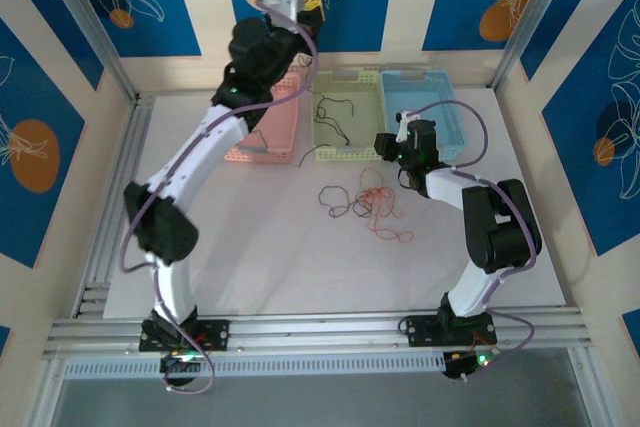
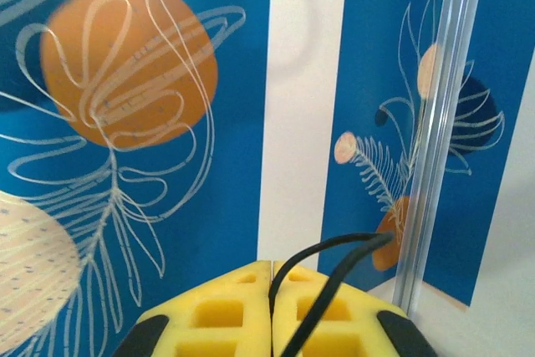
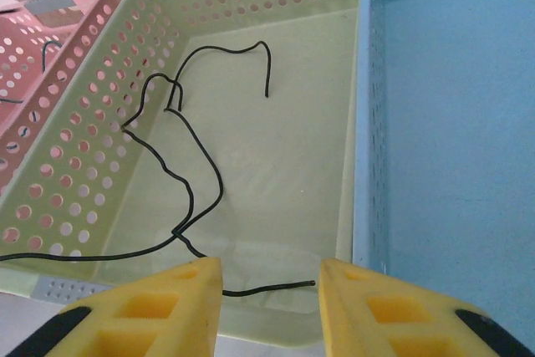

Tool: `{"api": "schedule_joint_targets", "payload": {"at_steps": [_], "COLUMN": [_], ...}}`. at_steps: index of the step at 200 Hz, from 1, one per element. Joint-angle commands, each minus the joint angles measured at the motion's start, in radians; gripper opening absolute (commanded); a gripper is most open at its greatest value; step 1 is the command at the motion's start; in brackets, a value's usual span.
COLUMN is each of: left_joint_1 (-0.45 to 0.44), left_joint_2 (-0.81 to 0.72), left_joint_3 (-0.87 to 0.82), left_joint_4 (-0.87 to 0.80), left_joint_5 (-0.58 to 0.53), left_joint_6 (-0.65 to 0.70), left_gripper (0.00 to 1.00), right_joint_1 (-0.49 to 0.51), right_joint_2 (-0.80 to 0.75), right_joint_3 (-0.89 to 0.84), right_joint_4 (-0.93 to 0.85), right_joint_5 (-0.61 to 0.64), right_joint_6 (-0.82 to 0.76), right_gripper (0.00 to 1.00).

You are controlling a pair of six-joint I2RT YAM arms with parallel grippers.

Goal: Untangle the cables

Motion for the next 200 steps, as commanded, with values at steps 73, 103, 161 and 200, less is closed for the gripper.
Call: {"api": "schedule_joint_targets", "payload": {"at_steps": [73, 103, 161, 200], "left_joint_1": [-0.018, -0.025, -0.024, -0.026], "left_joint_2": [0.482, 0.431, -0.050, -0.480], "left_joint_3": [0.290, 0.251, -0.365, -1.051], "left_joint_4": [-0.197, -0.262, -0.100, 0.253], "left_joint_5": [0.097, 0.130, 0.113, 0.035], "left_joint_6": [0.059, 0.071, 0.081, -0.072], "left_gripper": [0.29, 0.63, 0.78, 0.76], "right_joint_1": [-0.037, -0.037, -0.036, -0.030], "right_joint_2": [-0.031, -0.031, -0.035, -0.046], "right_joint_3": [-0.018, -0.017, -0.019, -0.036], "right_joint_4": [0.047, 0.049, 0.056, 0.080], "right_joint_5": [-0.076, -0.081, -0.091, -0.084], "right_joint_6": [0.077, 0.078, 0.077, 0.063], "right_gripper": [0.36, 0.36, 0.36, 0.36]}}
